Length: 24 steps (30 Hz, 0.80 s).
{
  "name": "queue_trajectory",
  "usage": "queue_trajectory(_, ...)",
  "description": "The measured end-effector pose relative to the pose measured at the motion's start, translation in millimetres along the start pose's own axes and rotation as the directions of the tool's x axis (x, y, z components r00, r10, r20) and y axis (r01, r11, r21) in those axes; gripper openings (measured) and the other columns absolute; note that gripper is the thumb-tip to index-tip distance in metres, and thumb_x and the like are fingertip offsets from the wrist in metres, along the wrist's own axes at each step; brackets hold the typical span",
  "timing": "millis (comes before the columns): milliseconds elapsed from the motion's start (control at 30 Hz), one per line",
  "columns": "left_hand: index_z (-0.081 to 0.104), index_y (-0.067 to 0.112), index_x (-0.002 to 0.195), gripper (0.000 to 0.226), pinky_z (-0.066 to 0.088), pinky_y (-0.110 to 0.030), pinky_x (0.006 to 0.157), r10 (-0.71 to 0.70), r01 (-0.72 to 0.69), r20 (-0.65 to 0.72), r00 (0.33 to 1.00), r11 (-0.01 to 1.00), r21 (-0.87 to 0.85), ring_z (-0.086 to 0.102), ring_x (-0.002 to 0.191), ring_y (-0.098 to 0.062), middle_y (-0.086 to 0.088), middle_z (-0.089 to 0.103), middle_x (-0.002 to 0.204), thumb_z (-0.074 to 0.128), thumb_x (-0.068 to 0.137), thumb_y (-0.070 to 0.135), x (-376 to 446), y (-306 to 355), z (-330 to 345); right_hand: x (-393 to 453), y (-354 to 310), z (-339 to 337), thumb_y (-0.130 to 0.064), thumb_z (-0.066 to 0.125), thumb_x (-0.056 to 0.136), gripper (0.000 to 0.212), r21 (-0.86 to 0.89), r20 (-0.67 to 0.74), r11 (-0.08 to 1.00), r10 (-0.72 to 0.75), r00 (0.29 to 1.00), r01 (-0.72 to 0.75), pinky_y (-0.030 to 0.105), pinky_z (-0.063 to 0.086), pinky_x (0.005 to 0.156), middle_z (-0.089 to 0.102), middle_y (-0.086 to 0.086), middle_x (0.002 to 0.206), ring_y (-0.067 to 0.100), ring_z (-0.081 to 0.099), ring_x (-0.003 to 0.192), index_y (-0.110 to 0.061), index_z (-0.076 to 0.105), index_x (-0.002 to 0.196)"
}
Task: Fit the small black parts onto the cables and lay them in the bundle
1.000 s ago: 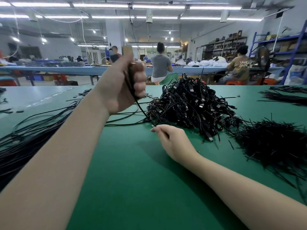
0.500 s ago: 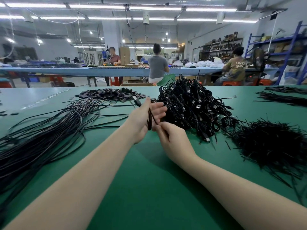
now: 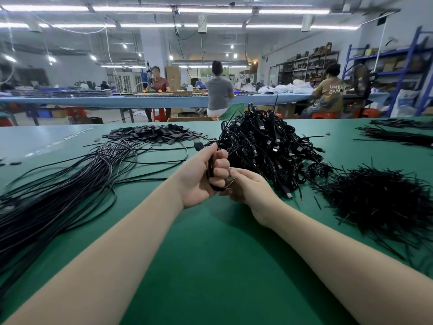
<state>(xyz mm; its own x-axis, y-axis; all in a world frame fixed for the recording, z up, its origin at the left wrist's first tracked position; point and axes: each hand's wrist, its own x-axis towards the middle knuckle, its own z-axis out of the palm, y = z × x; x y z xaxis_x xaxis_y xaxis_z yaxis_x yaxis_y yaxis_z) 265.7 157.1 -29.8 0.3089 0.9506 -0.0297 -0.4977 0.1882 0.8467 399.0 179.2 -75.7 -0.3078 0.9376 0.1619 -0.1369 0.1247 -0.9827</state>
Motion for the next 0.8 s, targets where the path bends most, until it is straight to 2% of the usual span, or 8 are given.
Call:
queue_trajectory(100, 0.054, 0.018, 0.066, 0.041, 0.025, -0.011, 0.035, -0.009, 0.010, 0.022, 1.000, 0.999, -0.037, 0.037, 0.041, -0.001, 0.010, 0.041, 0.055, 0.040, 0.100, 0.037, -0.5, 0.9, -4.1, 3.6, -0.3, -10.3, -0.039, 0.046, 0.098, 0.029, 0.065, 0.054, 0.997, 0.034, 0.998, -0.037, 0.025, 0.043, 0.065, 0.070, 0.000, 0.077, 0.012, 0.067, 0.066, -0.019, 0.068, 0.100)
queue_trajectory(200, 0.052, 0.017, 0.071, 0.029, 0.028, -0.012, 0.037, -0.049, 0.051, 0.046, 0.998, 0.998, -0.034, 0.041, 0.044, -0.004, 0.008, 0.043, 0.056, 0.046, 0.092, 0.035, -3.0, -3.4, -5.9, 3.1, 1.3, -6.8, -0.059, 0.063, 0.076, 0.038, -0.083, 0.112, 0.996, 0.052, 0.992, -0.043, 0.025, 0.042, 0.069, 0.067, -0.004, 0.072, 0.007, 0.062, 0.062, -0.022, 0.070, 0.076)
queue_trajectory(233, 0.050, 0.017, 0.071, 0.027, 0.030, -0.013, 0.039, -0.064, 0.065, 0.041, 0.997, 0.998, -0.026, 0.042, 0.045, -0.005, 0.007, 0.044, 0.057, 0.046, 0.092, 0.035, -3.4, -5.0, -6.2, 2.5, 2.3, -4.7, -0.057, 0.067, 0.074, 0.035, -0.109, 0.116, 0.993, 0.050, 0.992, -0.037, 0.025, 0.041, 0.069, 0.066, -0.004, 0.070, 0.005, 0.061, 0.061, -0.022, 0.069, 0.072)
queue_trajectory(300, 0.050, 0.017, 0.072, 0.032, 0.035, -0.015, 0.041, -0.087, 0.087, -0.003, 0.996, 0.995, 0.045, 0.045, 0.047, -0.008, 0.005, 0.047, 0.057, 0.043, 0.097, 0.034, -3.0, -5.5, -6.3, 3.4, 5.4, -4.0, -0.035, 0.065, 0.088, 0.022, -0.103, 0.117, 0.995, 0.021, 0.993, -0.009, 0.020, 0.040, 0.064, 0.064, -0.006, 0.066, 0.002, 0.057, 0.057, -0.020, 0.069, 0.071)
queue_trajectory(400, 0.057, 0.014, 0.075, 0.036, 0.044, -0.018, 0.043, -0.047, 0.086, -0.139, 0.989, 0.953, 0.289, 0.056, 0.049, -0.011, 0.000, 0.060, 0.059, 0.043, 0.101, 0.035, -1.1, -3.4, -2.7, 5.3, 6.5, -5.0, -0.016, 0.056, 0.095, 0.025, -0.134, 0.088, 0.991, -0.018, 0.996, 0.030, 0.016, 0.039, 0.057, 0.063, -0.006, 0.062, 0.003, 0.052, 0.056, -0.019, 0.067, 0.072)
queue_trajectory(467, 0.059, 0.012, 0.079, 0.036, 0.046, -0.018, 0.043, -0.020, 0.094, -0.186, 0.982, 0.911, 0.401, 0.058, 0.048, -0.011, -0.001, 0.063, 0.059, 0.042, 0.101, 0.034, -0.8, -0.9, 2.2, 5.9, 7.6, -3.4, -0.015, 0.055, 0.095, 0.026, -0.172, 0.071, 0.984, -0.034, 0.997, 0.045, 0.015, 0.037, 0.054, 0.062, -0.007, 0.059, 0.001, 0.050, 0.051, -0.019, 0.066, 0.071)
queue_trajectory(633, 0.060, 0.008, 0.079, 0.037, 0.035, -0.018, 0.042, -0.002, 0.166, -0.273, 0.962, 0.800, 0.577, 0.048, 0.043, -0.010, 0.001, 0.055, 0.049, 0.036, 0.100, 0.027, 1.0, 4.1, 13.4, 5.4, 9.1, -0.8, -0.026, 0.057, 0.096, 0.024, -0.183, 0.100, 0.980, -0.062, 0.993, 0.079, 0.013, 0.038, 0.055, 0.064, -0.010, 0.062, -0.003, 0.055, 0.054, -0.020, 0.063, 0.073)
queue_trajectory(800, 0.061, 0.004, 0.077, 0.038, 0.034, -0.016, 0.039, 0.019, 0.192, -0.312, 0.950, 0.753, 0.630, 0.043, 0.038, -0.011, -0.003, 0.053, 0.048, 0.036, 0.098, 0.024, 3.7, 2.6, 19.1, 6.3, 11.0, 1.0, -0.020, 0.053, 0.097, 0.020, -0.194, 0.109, 0.979, -0.047, 0.993, 0.068, 0.013, 0.039, 0.058, 0.064, -0.007, 0.071, 0.002, 0.056, 0.057, -0.008, 0.067, 0.102)
